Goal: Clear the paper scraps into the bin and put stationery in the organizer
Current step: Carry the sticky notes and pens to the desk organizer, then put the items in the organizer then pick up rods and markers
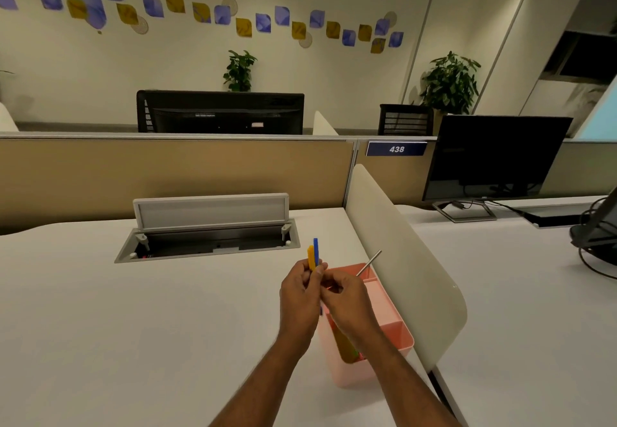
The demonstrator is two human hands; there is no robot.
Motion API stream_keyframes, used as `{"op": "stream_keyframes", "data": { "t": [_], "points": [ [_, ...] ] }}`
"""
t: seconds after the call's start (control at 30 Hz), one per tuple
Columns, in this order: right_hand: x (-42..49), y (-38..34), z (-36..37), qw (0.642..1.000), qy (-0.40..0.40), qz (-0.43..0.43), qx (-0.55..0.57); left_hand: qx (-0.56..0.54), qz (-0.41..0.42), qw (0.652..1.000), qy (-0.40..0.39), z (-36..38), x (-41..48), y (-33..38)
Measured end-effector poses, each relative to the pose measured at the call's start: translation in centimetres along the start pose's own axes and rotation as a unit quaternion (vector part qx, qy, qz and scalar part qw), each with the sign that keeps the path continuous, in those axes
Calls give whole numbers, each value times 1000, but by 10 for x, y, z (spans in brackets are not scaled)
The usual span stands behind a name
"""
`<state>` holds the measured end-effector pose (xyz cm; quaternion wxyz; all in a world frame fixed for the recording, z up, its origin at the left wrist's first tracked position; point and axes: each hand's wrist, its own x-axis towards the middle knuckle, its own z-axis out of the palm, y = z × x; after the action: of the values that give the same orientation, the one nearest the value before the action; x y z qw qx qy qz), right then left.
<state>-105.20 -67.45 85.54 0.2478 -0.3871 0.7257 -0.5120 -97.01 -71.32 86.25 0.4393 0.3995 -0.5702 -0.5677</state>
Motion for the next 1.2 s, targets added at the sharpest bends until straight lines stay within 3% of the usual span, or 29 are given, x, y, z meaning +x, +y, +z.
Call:
{"op": "stream_keyframes", "data": {
  "t": [0.13,0.33,0.57,0.83,1.03,1.2],
  "points": [
    [9,2,2,999,46,7,-7,8,-10,1000,-28,-2,5,-9],
    [25,5,0,981,191,13,-24,63,-16,998,2,-17,4,-23],
    [39,19,20,983,123,89,-104,121,-20,992,19,-43,-2,-41],
    [39,17,27,979,104,94,-147,139,-33,989,21,-70,-14,-49],
    [10,4,31,972,172,26,-160,178,6,984,16,-84,-24,-36],
    [-41,-23,43,946,199,-140,-215,297,109,948,24,-102,-41,-15]
  ]
}}
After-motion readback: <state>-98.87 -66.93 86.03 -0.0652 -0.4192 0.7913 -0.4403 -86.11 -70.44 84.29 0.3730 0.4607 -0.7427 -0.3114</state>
